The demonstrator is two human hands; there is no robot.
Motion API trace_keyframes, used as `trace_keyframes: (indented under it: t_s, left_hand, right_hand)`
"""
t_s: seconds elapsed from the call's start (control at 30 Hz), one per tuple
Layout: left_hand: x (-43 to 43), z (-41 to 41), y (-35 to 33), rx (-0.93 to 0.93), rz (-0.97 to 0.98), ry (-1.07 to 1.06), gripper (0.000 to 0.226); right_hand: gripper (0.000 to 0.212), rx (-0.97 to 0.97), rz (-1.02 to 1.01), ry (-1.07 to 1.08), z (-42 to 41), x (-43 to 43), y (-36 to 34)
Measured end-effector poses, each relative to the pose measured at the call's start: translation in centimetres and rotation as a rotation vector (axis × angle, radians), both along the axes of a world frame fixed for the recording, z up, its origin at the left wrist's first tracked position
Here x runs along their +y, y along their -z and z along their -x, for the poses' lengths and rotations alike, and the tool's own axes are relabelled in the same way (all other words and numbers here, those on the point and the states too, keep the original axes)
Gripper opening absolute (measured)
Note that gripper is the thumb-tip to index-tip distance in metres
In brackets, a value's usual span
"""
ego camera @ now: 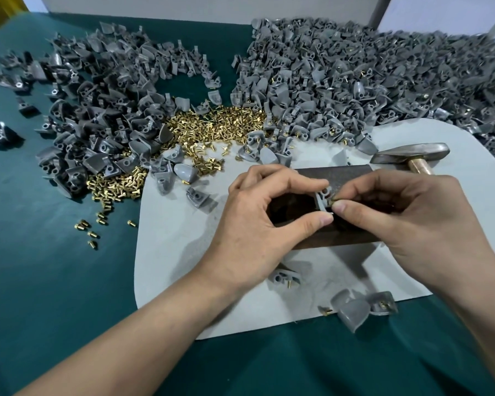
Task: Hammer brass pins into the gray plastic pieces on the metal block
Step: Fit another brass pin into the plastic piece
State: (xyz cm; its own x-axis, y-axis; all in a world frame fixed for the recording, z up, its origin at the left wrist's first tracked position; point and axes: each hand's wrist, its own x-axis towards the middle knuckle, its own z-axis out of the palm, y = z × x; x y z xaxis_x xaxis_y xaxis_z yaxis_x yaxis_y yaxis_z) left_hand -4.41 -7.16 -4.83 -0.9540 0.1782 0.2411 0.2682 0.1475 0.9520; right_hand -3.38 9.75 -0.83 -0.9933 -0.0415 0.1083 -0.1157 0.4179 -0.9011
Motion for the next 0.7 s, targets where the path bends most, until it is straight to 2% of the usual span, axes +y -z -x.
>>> trace_keyframes:
  t_s: [0.7]
  left_hand:
    - [-0.05,0.19,0.34,0.007,-0.004,0.005,0.029]
  right_hand:
    - [0.013,-0.040,-0.012,0.033,-0.23,-0.36,-0.33]
